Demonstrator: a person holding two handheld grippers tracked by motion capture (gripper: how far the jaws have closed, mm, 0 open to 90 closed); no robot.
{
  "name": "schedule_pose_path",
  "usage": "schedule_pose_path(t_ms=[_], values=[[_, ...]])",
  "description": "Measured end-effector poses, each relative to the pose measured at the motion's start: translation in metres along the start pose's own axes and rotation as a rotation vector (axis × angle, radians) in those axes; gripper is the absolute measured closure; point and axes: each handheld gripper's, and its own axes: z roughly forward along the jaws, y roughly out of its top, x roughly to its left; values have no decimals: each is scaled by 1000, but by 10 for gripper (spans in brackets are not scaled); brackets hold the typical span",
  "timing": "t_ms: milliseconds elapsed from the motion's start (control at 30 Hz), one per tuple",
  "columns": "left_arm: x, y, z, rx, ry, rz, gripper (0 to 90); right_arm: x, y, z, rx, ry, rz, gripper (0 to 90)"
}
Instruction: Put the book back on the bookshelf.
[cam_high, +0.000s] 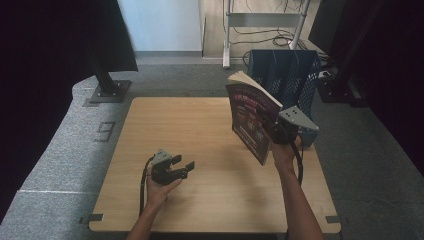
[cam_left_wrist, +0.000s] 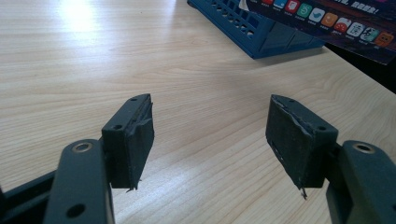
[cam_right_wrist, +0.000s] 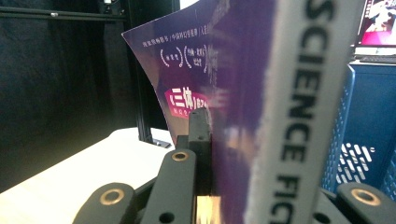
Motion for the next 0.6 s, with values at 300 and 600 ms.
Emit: schedule_pose_path(t_ms=[300,600], values=[[0,0,0,4,2,0,326,-10,8,-2,-24,-34,19,814],[-1,-1,1,14,2,-1,327,-20,16,-5,-24,-73,11,814]])
